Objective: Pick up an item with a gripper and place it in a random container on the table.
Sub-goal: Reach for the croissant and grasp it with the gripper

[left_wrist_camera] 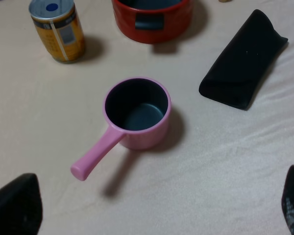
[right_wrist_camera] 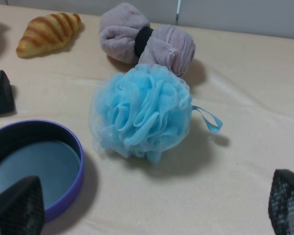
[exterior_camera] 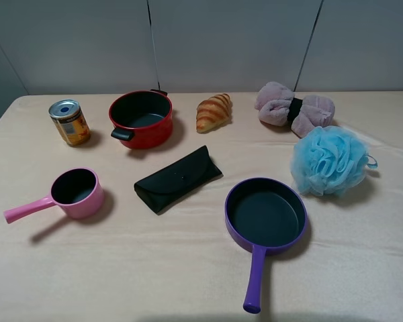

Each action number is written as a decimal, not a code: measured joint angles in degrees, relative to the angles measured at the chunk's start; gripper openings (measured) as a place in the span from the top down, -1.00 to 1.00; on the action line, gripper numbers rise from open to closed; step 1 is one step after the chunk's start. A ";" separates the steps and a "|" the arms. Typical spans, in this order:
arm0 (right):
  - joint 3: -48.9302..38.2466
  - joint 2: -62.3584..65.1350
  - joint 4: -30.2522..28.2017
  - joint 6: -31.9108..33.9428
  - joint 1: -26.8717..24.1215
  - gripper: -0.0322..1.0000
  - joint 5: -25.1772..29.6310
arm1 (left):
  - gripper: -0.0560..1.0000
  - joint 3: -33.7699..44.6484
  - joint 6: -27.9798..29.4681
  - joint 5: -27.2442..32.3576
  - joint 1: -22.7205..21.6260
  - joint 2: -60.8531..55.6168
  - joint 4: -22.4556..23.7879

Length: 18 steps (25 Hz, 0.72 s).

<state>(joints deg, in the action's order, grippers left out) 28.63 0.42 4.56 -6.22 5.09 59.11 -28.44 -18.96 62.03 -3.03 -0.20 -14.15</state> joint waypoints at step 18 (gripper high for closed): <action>0.00 0.00 0.00 0.00 0.00 -0.41 0.00 | -0.98 0.00 0.00 0.00 0.00 0.00 0.00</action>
<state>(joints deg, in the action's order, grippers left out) 28.63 0.42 4.56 -6.22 5.09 59.11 -28.44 -18.96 62.03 -3.03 -0.20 -14.15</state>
